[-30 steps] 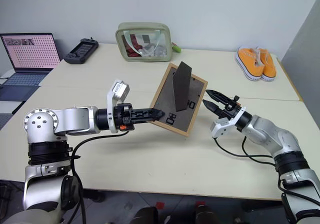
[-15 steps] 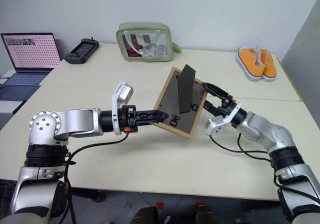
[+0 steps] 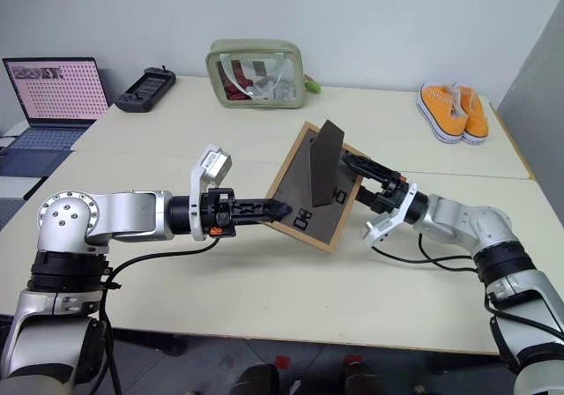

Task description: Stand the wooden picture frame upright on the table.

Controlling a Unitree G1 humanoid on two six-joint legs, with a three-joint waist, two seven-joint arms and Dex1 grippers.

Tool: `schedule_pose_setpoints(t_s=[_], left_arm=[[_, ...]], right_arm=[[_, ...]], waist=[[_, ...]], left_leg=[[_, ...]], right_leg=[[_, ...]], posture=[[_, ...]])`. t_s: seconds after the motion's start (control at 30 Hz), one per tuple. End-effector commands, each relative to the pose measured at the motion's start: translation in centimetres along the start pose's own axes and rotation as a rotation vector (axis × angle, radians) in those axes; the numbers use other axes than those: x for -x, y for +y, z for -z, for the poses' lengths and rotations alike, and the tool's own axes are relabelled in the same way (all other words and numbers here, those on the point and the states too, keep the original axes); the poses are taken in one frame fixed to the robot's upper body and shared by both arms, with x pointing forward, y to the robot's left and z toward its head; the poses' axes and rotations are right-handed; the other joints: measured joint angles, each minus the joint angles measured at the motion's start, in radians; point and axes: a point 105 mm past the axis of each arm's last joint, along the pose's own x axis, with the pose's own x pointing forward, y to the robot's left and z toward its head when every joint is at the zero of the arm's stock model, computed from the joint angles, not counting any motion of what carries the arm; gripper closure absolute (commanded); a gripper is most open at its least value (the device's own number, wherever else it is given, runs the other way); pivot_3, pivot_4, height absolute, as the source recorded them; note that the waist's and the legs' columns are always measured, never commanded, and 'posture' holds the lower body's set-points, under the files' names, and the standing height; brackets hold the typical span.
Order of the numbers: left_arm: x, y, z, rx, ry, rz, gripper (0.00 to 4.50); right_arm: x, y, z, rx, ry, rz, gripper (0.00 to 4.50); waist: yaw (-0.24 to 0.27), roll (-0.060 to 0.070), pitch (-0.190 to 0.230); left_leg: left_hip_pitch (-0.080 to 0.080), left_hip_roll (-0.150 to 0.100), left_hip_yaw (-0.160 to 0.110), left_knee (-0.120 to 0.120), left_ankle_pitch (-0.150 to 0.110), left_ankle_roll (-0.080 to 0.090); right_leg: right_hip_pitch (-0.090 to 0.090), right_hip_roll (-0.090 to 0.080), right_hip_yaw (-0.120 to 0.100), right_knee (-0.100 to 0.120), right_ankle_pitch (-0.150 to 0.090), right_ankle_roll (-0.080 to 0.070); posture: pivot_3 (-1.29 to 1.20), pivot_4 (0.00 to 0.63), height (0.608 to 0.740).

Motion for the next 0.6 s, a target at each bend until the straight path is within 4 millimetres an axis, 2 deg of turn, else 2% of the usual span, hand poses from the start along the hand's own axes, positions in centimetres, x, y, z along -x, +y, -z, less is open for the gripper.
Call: schedule_pose_setpoints(t_s=[0.03,0.1,0.13,0.4,0.5,0.6], left_arm=[[0.05,-2.07,-0.50,-0.062,-0.013,0.072,3.20],[-0.05,-2.14,-0.58,-0.065,-0.015,0.072,3.20],[-0.07,-2.18,-0.61,-0.066,-0.016,0.073,3.20],[-0.16,-2.25,-0.76,-0.068,-0.018,0.074,3.20],[-0.17,-2.25,-0.74,-0.068,-0.017,0.074,3.20],[-0.20,-2.26,-0.78,-0.069,-0.018,0.073,3.20]], right_arm=[[-0.19,-1.04,0.36,0.025,-0.024,0.033,0.89],[-0.29,-1.12,0.31,0.022,-0.032,0.041,0.89],[-0.39,-1.16,0.23,0.019,-0.038,0.045,1.05],[-0.42,-0.86,0.18,0.011,-0.042,0.044,2.74],[-0.39,-0.85,0.19,0.011,-0.042,0.046,2.99],[-0.34,-0.84,0.10,0.008,-0.044,0.050,3.04]], waist=[[0.000,0.000,0.000],[0.000,0.000,0.000],[0.000,0.000,0.000],[0.000,0.000,0.000],[0.000,0.000,0.000],[0.000,0.000,0.000]], left_leg=[[0.000,0.000,0.000,0.000,0.000,0.000],[0.000,0.000,0.000,0.000,0.000,0.000],[0.000,0.000,0.000,0.000,0.000,0.000],[0.000,0.000,0.000,0.000,0.000,0.000],[0.000,0.000,0.000,0.000,0.000,0.000],[0.000,0.000,0.000,0.000,0.000,0.000]], right_leg=[[0.000,0.000,0.000,0.000,0.000,0.000],[0.000,0.000,0.000,0.000,0.000,0.000],[0.000,0.000,0.000,0.000,0.000,0.000],[0.000,0.000,0.000,0.000,0.000,0.000],[0.000,0.000,0.000,0.000,0.000,0.000],[0.000,0.000,0.000,0.000,0.000,0.000]], posture=[[0.00,0.150,0.740],[0.00,0.150,0.740],[0.00,0.150,0.740],[0.00,0.150,0.740],[0.00,0.150,0.740],[0.00,0.150,0.740]])
